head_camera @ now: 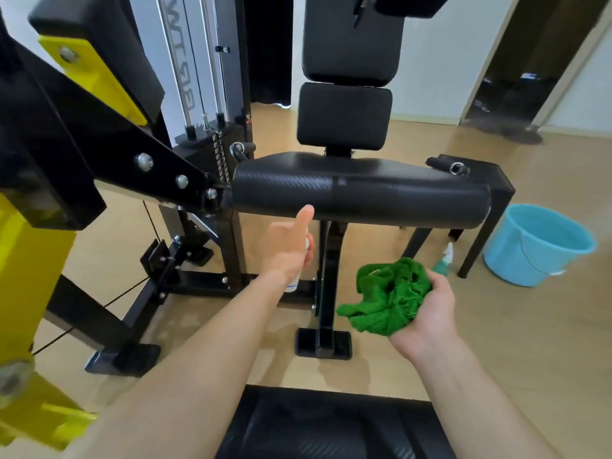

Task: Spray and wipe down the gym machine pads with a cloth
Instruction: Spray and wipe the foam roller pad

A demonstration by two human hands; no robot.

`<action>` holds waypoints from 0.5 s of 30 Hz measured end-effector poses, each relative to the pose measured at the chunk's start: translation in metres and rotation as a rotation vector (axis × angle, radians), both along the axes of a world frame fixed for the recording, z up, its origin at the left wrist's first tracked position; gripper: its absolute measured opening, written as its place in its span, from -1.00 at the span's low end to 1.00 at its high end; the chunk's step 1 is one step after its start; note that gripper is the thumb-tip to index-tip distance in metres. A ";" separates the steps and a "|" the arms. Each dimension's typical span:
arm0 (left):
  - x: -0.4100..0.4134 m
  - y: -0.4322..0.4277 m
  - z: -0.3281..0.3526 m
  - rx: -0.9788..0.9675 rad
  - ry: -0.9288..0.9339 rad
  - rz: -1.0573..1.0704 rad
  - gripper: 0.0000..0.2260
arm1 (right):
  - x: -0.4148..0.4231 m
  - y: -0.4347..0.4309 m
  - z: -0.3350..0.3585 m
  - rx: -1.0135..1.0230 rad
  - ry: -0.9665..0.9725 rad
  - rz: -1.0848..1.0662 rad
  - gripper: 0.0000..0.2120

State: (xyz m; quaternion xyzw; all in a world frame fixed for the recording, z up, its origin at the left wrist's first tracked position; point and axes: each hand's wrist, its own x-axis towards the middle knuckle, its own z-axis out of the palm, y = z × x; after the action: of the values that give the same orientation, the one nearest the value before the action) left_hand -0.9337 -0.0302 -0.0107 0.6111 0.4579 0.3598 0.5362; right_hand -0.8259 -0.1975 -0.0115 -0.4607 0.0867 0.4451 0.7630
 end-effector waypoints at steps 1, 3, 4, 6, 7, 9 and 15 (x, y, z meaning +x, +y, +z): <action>0.011 -0.006 0.001 0.000 0.008 -0.036 -0.40 | 0.005 -0.006 -0.001 0.000 -0.006 -0.017 -0.62; 0.034 -0.018 0.004 -0.008 0.046 -0.090 -0.44 | 0.015 -0.019 -0.005 -0.026 -0.020 -0.062 -0.61; 0.044 -0.023 0.003 -0.009 0.068 -0.117 -0.44 | 0.021 -0.024 -0.007 -0.042 -0.024 -0.084 -0.59; 0.059 -0.032 0.002 -0.012 0.079 -0.184 -0.39 | 0.030 -0.034 -0.011 -0.067 -0.012 -0.139 -0.54; 0.065 -0.036 0.002 0.009 0.076 -0.222 -0.38 | 0.034 -0.038 -0.012 -0.071 -0.014 -0.172 -0.52; 0.075 -0.043 0.000 0.111 0.081 -0.298 -0.34 | 0.041 -0.043 -0.008 -0.078 -0.033 -0.248 -0.53; 0.070 -0.052 0.014 0.163 0.075 -0.318 -0.41 | 0.097 0.003 0.036 -0.175 -0.594 -0.499 -0.67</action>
State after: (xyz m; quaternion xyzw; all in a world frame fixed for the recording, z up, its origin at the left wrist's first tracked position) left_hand -0.8636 -0.0821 0.0029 0.7302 0.3444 0.2831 0.5177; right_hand -0.7285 -0.1946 0.0246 -0.5976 0.0091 0.0843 0.7973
